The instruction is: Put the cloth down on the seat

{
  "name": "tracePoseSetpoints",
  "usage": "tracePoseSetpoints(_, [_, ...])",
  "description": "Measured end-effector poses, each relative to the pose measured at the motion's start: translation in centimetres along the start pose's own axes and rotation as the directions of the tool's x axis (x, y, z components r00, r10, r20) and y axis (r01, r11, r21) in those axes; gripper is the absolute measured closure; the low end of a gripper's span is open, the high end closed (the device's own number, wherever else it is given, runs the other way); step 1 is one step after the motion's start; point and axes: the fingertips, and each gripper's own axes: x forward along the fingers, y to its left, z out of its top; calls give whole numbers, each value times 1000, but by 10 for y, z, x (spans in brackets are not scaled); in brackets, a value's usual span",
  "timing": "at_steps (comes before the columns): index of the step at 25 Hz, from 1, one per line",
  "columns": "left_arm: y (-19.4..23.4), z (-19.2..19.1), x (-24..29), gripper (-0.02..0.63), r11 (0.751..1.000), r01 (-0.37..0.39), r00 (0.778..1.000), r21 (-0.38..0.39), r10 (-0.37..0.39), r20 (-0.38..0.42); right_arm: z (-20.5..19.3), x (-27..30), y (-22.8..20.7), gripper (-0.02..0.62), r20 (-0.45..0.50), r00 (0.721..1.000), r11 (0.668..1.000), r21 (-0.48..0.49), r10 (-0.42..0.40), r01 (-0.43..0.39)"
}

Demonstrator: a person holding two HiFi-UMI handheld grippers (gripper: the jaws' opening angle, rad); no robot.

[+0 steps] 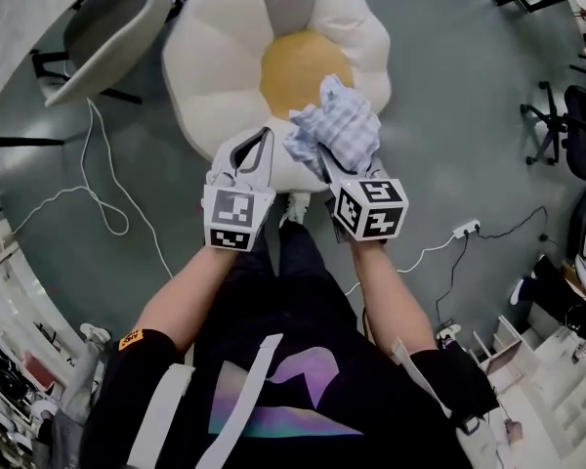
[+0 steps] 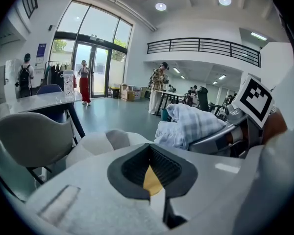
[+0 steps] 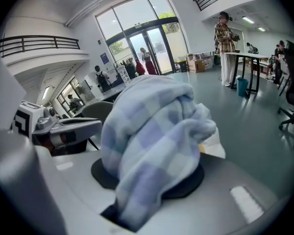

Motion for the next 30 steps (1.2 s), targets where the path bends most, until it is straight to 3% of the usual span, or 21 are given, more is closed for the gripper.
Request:
tracePoseSetpoints(13, [30,-61,88,607,1000,-4,995,-6,3,-101,-23,88,-53,426,-82,996,999,37,-26,29])
tracePoseSetpoints(19, [52,-101,112,607,999,-41,988,-11,39,-148,-54,133,-77,420,-130,991,999,45,-19,25])
tracePoseSetpoints(30, [75,-185,185,607,999,-13,978,-35,5,-208,-114,221,-101,414,-203,978,994,83,-55,73])
